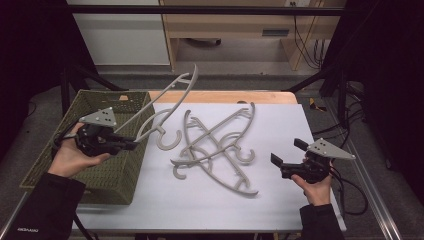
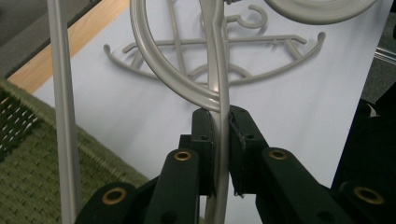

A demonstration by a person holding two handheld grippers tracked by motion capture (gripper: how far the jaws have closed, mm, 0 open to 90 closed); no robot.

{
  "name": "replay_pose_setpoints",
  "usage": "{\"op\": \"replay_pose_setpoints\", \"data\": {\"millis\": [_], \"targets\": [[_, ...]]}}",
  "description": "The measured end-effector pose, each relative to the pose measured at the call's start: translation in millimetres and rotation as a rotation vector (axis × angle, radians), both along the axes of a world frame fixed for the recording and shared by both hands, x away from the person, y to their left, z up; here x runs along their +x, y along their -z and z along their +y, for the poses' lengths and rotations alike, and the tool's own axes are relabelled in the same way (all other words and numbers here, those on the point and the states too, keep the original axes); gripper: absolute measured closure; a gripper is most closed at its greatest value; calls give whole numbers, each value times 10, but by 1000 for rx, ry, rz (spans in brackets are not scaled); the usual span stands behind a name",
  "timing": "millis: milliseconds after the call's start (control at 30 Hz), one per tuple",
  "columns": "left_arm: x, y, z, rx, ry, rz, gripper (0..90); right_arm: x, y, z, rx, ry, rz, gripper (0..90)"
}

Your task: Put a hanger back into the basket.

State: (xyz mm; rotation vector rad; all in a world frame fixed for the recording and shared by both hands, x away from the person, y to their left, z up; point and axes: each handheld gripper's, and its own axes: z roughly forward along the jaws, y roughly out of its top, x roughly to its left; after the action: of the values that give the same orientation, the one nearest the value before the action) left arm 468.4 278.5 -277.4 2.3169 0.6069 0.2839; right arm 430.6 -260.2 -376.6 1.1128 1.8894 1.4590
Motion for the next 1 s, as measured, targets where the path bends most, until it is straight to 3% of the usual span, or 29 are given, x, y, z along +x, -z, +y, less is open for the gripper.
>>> {"op": "replay_pose_setpoints", "data": {"millis": [167,233,433,567,867,1000], "targets": [[11,65,206,-4,-23,14,814,3,5,7,-1,-1,0,8],[1,128,398,-8,-46,24,814,2,3,3,-1,0,0,8],[-36,237,660,10,-85,45,814,7,7,9,-2,1,1,8],[-57,334,922,3,-121,71,814,10,13,18,-5,2,4,8],[-51,475,1249,-10,-187,112,814,11,14,15,-6,4,5,8],[-30,518,1296,-15,-198,123,814,11,16,17,-7,3,6,8]]}}
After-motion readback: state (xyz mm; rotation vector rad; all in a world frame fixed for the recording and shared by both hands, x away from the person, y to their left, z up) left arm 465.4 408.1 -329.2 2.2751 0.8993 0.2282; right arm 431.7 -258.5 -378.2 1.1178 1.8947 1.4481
